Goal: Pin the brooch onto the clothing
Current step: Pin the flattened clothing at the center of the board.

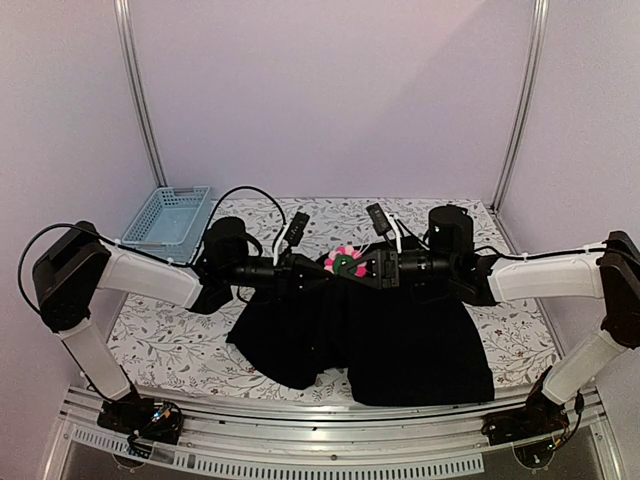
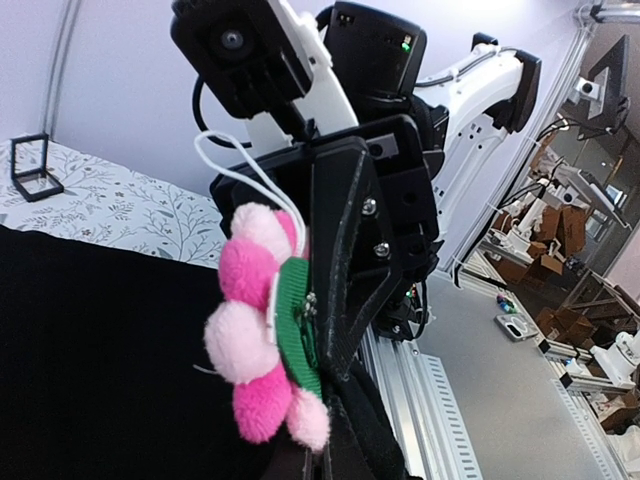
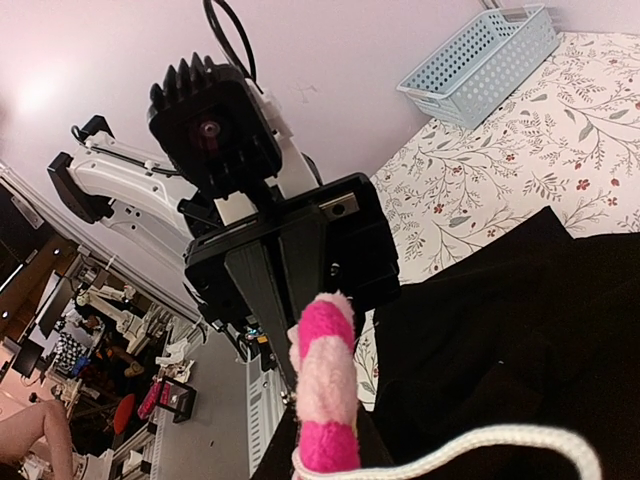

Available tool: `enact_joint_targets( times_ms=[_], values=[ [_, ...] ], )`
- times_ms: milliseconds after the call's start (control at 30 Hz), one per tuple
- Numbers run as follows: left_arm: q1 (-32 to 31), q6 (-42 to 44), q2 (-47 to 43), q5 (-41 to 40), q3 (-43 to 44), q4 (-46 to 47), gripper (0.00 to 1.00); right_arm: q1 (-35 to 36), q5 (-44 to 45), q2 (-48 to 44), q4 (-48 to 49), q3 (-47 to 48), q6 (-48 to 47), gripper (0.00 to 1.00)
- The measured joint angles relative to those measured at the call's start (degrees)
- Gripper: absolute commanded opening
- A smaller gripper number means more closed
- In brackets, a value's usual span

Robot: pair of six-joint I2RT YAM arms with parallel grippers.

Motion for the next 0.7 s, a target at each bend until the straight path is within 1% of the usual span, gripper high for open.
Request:
enact_joint_targets(
  times_ms=[133, 233, 367, 600, 700],
  values=[
    [0.0, 0.4, 0.0, 0.1, 0.0, 0.0, 0.0, 0.0, 0.6, 0.0, 0.1, -0.2, 0.8, 0.21],
    [0.0, 0.6, -0.3, 0.2, 0.0, 0.0, 0.0, -0.1, 1.4, 0.0, 0.0, -0.2, 1.2, 0.24],
    [0.0, 0.7, -0.7, 0.3, 0.0, -0.1, 0.0, -0.1, 1.6, 0.0, 0.1, -0.2, 1.3, 0.24],
    [0.0, 0.8, -0.9, 0.6, 0.0, -0.4, 0.0, -0.1, 2.4, 0.0, 0.0, -0.3, 1.4, 0.34],
    [0.0, 0.9, -1.0, 0.8, 0.0, -0.6, 0.0, -0.2, 2.7, 0.0, -0.2, -0.5, 1.3, 0.35]
  ],
)
